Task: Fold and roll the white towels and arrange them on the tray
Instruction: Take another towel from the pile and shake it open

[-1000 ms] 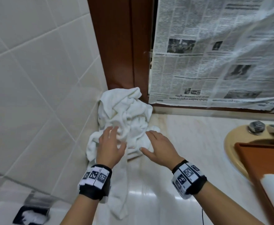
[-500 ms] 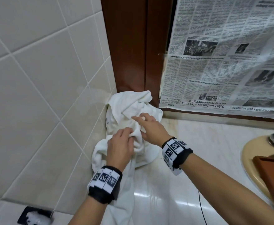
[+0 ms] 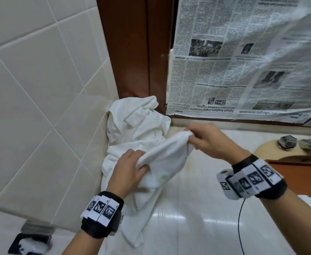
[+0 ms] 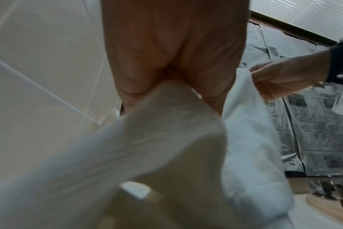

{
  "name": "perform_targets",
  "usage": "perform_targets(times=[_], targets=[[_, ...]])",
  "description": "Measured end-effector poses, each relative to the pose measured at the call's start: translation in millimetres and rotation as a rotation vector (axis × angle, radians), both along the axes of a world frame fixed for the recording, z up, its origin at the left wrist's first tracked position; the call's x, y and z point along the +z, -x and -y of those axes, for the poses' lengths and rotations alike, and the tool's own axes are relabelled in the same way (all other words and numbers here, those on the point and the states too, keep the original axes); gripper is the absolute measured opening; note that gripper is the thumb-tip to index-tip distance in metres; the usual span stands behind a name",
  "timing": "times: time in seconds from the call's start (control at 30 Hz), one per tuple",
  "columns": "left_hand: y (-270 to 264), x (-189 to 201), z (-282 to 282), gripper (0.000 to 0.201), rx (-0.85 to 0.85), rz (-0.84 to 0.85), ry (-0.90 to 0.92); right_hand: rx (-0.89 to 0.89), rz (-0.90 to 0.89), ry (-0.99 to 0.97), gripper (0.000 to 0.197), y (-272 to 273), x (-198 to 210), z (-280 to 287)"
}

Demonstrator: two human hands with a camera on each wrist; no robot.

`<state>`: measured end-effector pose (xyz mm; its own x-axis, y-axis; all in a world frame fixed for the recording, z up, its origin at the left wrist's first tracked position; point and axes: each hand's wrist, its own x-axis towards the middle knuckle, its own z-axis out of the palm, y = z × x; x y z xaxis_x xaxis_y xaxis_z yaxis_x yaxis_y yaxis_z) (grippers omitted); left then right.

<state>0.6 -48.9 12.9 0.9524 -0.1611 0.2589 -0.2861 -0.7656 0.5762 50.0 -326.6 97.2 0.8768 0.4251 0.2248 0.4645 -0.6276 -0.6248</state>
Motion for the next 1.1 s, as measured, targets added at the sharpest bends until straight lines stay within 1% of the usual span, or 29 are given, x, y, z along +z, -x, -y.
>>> perform_targets(times=[0.07, 0.1, 0.17, 0.23, 0.3, 0.37, 0.43, 0.47, 0.53, 0.57, 0.6, 0.67, 0.7, 0.73, 0.8, 0.83, 0.87, 0.93, 1.0, 1.07, 1.1], targets=[[4.4, 11.1, 8.2, 0.017, -0.041, 0.028, 0.072, -0.064, 0.048, 0.004, 0.018, 15.8, 21.5, 23.3], [6.6, 18.7, 13.0, 0.016, -0.055, 0.037, 0.144, -0.093, 0.068, 0.008, 0.021, 24.9, 32.3, 33.8], [11.0, 36.0, 25.6, 0.010, -0.029, 0.026, 0.302, -0.147, 0.119, -0.018, 0.028, 44.0, 54.2, 52.1], [16.1, 53.2, 40.9, 0.004, 0.012, 0.018, 0.415, -0.203, 0.179, -0.110, 0.034, 63.4, 74.5, 68.9], [25.4, 70.3, 57.2, 0.010, 0.015, 0.049, 0.470, -0.245, 0.217, -0.225, 0.039, 81.3, 92.0, 82.7], [35.7, 83.1, 72.2, 0.019, -0.029, 0.040, 0.514, -0.246, 0.225, -0.312, 0.035, 92.3, 100.0, 93.0], [43.8, 86.1, 84.3, 0.029, -0.079, -0.023, 0.576, -0.274, 0.150, -0.330, 0.030, 94.1, 88.4, 101.8], [47.6, 84.2, 89.7, 0.033, -0.088, -0.048, 0.599, -0.306, 0.086, -0.316, 0.027, 91.0, 72.8, 107.6], [55.5, 74.1, 100.8, 0.037, -0.058, -0.109, 0.615, -0.402, -0.013, -0.173, 0.015, 86.5, 29.7, 121.5], [60.8, 65.4, 107.0, 0.037, -0.024, -0.166, 0.598, -0.449, -0.052, -0.096, 0.011, 87.1, 5.9, 129.3], [67.8, 55.1, 114.0, 0.036, 0.014, -0.239, 0.547, -0.486, -0.109, -0.063, 0.011, 91.8, -18.0, 135.8], [82.1, 22.0, 125.0, 0.038, 0.039, -0.380, 0.350, -0.533, -0.303, -0.124, 0.014, 112.6, -61.9, 145.6], [90.5, 4.4, 129.6, 0.047, 0.012, -0.464, 0.236, -0.543, -0.388, -0.140, 0.019, 126.4, -82.5, 148.8], [99.9, -12.8, 134.0, 0.065, -0.034, -0.545, 0.115, -0.539, -0.419, -0.095, 0.026, 139.8, -103.7, 151.4], [116.3, -47.6, 141.2, 0.113, -0.122, -0.655, -0.087, -0.444, -0.357, 0.096, 0.041, 164.4, -140.2, 150.7], [124.5, -62.6, 144.6, 0.126, -0.144, -0.685, -0.171, -0.366, -0.339, 0.159, 0.047, 175.1, -155.8, 147.2], [131.5, -74.8, 148.2, 0.127, -0.146, -0.688, -0.251, -0.280, -0.340, 0.213, 0.052, 183.8, -168.0, 141.2], [142.0, -90.3, 155.5, 0.110, -0.097, -0.628, -0.358, -0.177, -0.315, 0.378, 0.062, 194.0, -188.9, 128.5], [145.5, -93.8, 160.4, 0.099, -0.022, -0.549, -0.362, -0.161, -0.154, 0.557, 0.071, 196.6, -200.2, 114.5], [145.7, -96.3, 161.5, 0.095, -0.004, -0.486, -0.337, -0.191, -0.097, 0.634, 0.080, 187.9, -200.9, 99.4], [146.2, -97.0, 160.6, 0.093, -0.011, -0.455, -0.333, -0.217, -0.072, 0.665, 0.081, 182.1, -201.4, 93.0]])
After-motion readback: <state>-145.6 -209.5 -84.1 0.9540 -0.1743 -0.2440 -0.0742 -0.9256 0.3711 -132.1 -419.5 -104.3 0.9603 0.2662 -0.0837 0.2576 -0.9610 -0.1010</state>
